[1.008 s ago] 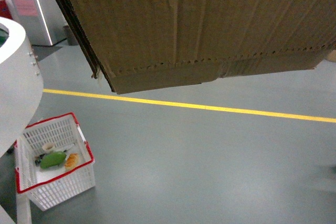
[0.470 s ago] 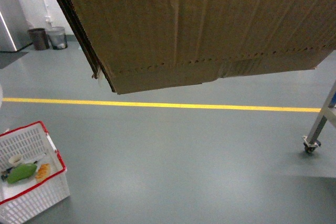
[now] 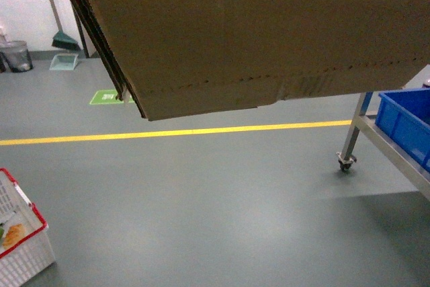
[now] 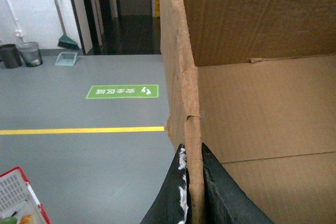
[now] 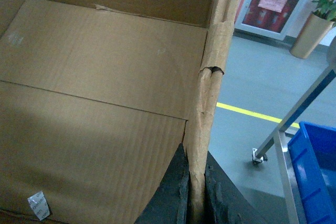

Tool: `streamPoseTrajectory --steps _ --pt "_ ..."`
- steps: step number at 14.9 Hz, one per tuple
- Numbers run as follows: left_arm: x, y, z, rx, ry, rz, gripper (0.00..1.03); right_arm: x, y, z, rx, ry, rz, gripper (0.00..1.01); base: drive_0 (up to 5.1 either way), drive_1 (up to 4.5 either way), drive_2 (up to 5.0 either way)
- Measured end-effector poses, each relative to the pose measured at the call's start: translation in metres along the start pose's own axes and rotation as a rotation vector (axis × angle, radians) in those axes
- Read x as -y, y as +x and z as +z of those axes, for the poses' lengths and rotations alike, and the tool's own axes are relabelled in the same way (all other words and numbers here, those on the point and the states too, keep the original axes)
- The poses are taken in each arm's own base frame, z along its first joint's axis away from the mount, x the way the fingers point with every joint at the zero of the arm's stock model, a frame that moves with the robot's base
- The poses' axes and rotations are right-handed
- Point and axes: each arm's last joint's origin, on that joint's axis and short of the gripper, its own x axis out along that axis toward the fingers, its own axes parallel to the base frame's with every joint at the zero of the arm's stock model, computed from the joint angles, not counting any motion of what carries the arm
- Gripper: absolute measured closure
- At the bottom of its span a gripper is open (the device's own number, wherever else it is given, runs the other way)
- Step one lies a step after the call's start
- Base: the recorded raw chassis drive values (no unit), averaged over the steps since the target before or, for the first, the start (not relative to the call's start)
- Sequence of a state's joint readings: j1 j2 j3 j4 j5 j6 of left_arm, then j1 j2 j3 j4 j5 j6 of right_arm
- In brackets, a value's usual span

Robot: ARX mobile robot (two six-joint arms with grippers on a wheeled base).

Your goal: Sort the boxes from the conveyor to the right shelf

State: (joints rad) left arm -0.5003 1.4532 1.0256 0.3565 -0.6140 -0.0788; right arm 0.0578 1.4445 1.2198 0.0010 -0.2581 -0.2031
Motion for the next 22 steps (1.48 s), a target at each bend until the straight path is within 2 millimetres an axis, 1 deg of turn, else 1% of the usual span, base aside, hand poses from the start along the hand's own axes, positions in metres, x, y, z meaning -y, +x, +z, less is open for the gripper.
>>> streamPoseTrajectory --steps 15,22 --pt "0.0005 -0.0003 0.0003 0.003 -0.001 -0.002 1.00 0.0000 0.0006 0.0000 0.003 -0.001 -0.001 0.99 -1.5 -1.62 -1.5" --pt "-0.0003 0.0004 0.0000 0.001 0.000 0.002 1.00 0.0001 0.0022 -0.0013 -0.001 0.000 0.000 0.99 2.2 -6.01 -1.4"
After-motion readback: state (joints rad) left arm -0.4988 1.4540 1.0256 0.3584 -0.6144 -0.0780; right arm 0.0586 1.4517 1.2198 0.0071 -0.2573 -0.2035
